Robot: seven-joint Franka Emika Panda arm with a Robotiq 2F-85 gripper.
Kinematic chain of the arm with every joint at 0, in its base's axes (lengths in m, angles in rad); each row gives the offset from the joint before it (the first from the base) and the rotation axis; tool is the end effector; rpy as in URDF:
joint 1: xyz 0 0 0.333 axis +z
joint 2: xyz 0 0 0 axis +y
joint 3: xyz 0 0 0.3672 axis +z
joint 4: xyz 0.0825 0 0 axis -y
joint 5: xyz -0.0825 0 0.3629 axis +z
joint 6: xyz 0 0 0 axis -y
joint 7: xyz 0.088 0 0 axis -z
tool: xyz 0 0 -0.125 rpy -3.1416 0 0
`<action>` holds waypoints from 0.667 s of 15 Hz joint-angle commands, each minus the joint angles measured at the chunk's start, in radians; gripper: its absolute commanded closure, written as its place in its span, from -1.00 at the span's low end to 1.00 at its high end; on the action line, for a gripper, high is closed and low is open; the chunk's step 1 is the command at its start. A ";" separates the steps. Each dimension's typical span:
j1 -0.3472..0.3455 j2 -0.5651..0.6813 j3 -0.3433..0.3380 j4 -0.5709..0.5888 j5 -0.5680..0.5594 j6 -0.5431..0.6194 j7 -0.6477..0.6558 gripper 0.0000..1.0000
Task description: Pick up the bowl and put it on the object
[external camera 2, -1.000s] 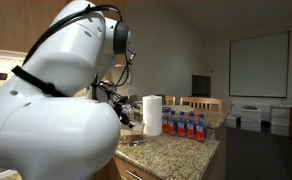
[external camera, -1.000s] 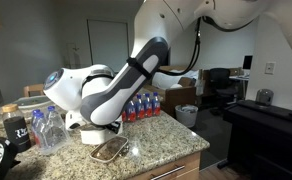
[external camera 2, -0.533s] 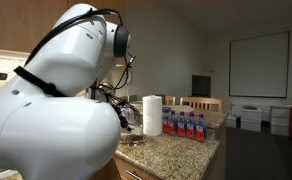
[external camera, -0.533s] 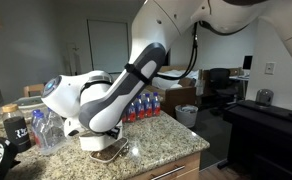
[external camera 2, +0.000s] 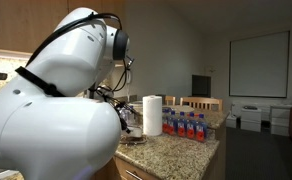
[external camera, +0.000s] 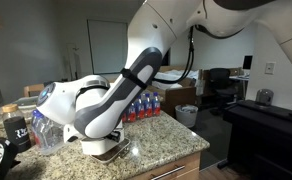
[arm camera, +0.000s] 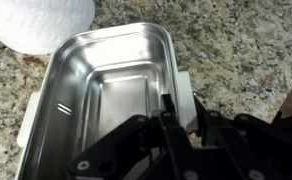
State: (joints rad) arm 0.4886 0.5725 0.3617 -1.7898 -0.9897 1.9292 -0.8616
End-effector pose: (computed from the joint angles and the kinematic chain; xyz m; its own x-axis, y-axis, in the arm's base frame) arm 0.4915 0.4125 0.2798 -0.4713 0.5872 -0.6581 0.7888 0.6145 -0.0166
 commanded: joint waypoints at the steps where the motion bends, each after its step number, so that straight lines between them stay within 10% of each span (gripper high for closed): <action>1: 0.020 0.006 -0.007 0.007 0.007 -0.079 0.056 0.90; 10: 0.026 0.043 0.004 0.071 0.098 -0.194 0.208 0.90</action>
State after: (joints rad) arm 0.5115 0.6130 0.3636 -1.7466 -0.9410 1.7931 -0.7054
